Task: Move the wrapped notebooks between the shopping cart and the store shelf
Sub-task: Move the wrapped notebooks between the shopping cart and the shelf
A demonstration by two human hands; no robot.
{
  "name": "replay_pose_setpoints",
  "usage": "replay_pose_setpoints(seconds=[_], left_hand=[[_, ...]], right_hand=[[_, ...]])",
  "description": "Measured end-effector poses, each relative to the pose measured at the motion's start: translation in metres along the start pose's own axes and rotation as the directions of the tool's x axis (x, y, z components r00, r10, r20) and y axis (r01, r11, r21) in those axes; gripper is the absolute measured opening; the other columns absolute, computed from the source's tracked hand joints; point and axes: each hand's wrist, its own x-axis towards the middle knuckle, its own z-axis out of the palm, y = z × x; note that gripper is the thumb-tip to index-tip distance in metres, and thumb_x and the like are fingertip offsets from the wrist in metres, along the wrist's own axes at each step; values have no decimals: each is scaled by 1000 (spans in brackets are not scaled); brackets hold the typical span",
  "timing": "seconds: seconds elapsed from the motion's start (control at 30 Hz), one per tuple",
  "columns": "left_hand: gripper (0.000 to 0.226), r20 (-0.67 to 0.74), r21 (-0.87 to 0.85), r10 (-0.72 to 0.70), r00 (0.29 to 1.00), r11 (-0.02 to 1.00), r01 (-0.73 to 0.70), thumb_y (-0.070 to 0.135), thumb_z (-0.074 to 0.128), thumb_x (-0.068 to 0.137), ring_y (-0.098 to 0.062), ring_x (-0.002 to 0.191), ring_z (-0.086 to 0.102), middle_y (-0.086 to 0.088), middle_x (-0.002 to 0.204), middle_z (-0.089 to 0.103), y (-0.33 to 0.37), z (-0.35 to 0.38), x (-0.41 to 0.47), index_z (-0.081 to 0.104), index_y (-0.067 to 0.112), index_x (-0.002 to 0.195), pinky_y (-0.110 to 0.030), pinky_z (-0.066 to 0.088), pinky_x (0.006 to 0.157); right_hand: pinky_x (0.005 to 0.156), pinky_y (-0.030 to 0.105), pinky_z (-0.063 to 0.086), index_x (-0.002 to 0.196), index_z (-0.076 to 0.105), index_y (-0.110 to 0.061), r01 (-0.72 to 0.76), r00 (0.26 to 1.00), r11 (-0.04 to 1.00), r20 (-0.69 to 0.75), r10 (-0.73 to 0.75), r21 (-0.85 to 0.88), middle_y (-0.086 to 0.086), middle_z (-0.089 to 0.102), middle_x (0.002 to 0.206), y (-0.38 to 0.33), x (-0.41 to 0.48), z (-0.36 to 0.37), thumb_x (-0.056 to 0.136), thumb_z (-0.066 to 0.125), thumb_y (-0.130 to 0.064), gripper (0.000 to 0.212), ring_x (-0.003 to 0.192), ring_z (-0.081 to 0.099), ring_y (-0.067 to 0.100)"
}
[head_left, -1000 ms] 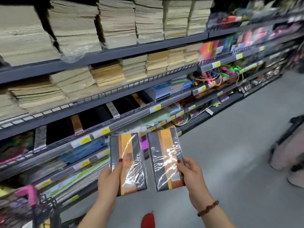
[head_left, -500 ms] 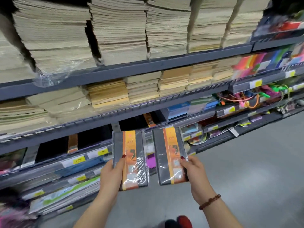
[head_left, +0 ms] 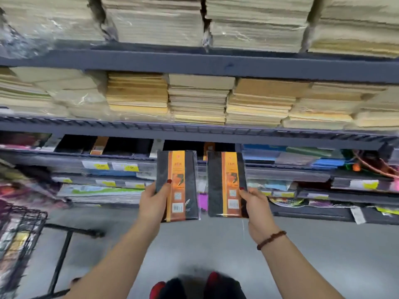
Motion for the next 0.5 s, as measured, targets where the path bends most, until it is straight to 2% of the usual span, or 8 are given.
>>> replay_pose_setpoints(seconds=[0.07, 0.13, 0.23, 0.3, 0.37, 0.4, 0.47, 0.5], left_hand=[[12, -14, -19, -20, 1000, 1000, 20, 24, 62, 89, -15, 59, 70, -4, 74, 73, -5, 8, 9, 64, 13, 89, -23, 51, 48], [17, -22, -28, -34, 999, 999, 33, 27, 62, 90, -18, 63, 69, -5, 77, 72, -10, 14, 19, 63, 10, 90, -26, 53, 54], [26, -46, -37, -56, 997, 998, 54, 30, 61, 90, -21, 68, 69, -6, 80, 72, -20, 15, 37, 61, 5, 99, -29, 54, 59], [30, -52, -49, -55, 997, 997, 53, 31, 60, 91, -18, 67, 71, -5, 81, 73, -27, 14, 49, 62, 4, 102, -26, 53, 55], [32, -57, -58, -64, 996, 996, 60, 32, 60, 91, -17, 66, 71, -4, 82, 74, -34, 12, 58, 62, 3, 105, -25, 52, 53], [34, -64, -66, -71, 995, 996, 67, 32, 60, 91, -17, 66, 71, -5, 83, 74, -38, 11, 62, 61, 2, 107, -25, 52, 53], [36, -66, -75, -76, 995, 995, 71, 32, 60, 91, -18, 65, 72, -7, 85, 74, -44, 9, 67, 60, 0, 108, -24, 53, 51], [35, -58, -80, -70, 996, 995, 66, 31, 60, 91, -18, 65, 72, -7, 85, 74, -46, 9, 68, 60, 0, 107, -23, 53, 49]], right_hand=[[70, 35, 54, 95, 58, -5, -15, 1000, 1000, 1, 15, -3, 15, 69, 92, 0, 19, 5, 91, 54, -6, 6, 75, 65, 24], [60, 29, 50, 83, 56, -12, -19, 1000, 1000, -16, 19, -8, 7, 67, 79, 0, 37, 12, 91, 55, -5, 10, 66, 64, 17], [55, 26, 52, 83, 54, -12, -44, 999, 999, 30, 43, 22, 4, 66, 78, 0, 60, 28, 92, 52, -5, 12, 62, 65, 13], [64, 30, 53, 94, 57, -8, -58, 998, 998, 37, 57, 34, 8, 68, 87, 1, 76, 38, 93, 51, -5, 6, 74, 67, 17], [81, 37, 52, 111, 56, -7, -66, 998, 997, 12, 66, 39, 10, 69, 100, 1, 88, 45, 93, 52, -8, 19, 93, 66, 22], [88, 39, 49, 113, 56, -8, -54, 998, 998, 14, 53, 20, 10, 68, 104, 2, 94, 47, 92, 53, -9, 21, 99, 64, 23], [89, 32, 48, 111, 56, -10, 23, 998, 999, 58, -21, -29, 8, 66, 110, 3, 100, 49, 91, 56, -7, 20, 99, 63, 19], [87, 26, 47, 116, 53, -10, 86, 994, 995, 72, -81, -60, 6, 63, 115, 4, 99, 50, 88, 60, -7, 29, 100, 62, 16]])
